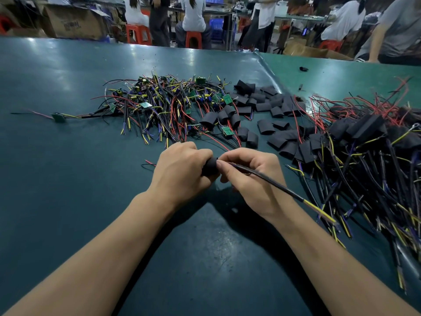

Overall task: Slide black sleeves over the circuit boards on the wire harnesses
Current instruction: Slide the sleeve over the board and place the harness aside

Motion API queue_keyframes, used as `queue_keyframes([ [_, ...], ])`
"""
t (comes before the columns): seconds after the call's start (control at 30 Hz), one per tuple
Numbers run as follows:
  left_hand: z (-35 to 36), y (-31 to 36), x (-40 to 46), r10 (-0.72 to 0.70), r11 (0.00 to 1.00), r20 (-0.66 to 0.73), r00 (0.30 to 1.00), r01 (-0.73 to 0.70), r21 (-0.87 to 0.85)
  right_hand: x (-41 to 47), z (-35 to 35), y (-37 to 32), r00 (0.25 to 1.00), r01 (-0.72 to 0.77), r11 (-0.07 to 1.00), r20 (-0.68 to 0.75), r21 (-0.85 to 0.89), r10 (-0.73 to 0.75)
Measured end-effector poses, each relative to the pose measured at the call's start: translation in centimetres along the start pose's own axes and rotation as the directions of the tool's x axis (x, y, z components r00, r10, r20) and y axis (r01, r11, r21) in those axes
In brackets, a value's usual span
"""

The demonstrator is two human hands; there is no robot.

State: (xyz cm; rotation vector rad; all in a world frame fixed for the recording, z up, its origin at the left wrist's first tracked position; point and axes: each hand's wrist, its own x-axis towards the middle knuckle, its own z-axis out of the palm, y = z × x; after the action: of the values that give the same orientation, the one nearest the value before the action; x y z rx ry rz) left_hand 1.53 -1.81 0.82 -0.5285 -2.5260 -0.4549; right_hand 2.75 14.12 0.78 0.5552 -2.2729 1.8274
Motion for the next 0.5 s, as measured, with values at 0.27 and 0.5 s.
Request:
queue_keyframes([
  [0.27, -0.01, -0.62, 0.33, -0.049, 0.999, -0.016, 0.999, 0.049, 0.009, 0.43, -0.36, 0.05, 0.991, -0.136, 0.978, 0.022, 0.160, 0.134],
  [0.5, 0.16, -0.28, 0.27, 0.028, 1.000, 0.038, 0.999, -0.029, 0.007, 0.41, -0.66, 0.30, 0.978, -0.172, 0.982, 0.127, 0.072, 0.162],
])
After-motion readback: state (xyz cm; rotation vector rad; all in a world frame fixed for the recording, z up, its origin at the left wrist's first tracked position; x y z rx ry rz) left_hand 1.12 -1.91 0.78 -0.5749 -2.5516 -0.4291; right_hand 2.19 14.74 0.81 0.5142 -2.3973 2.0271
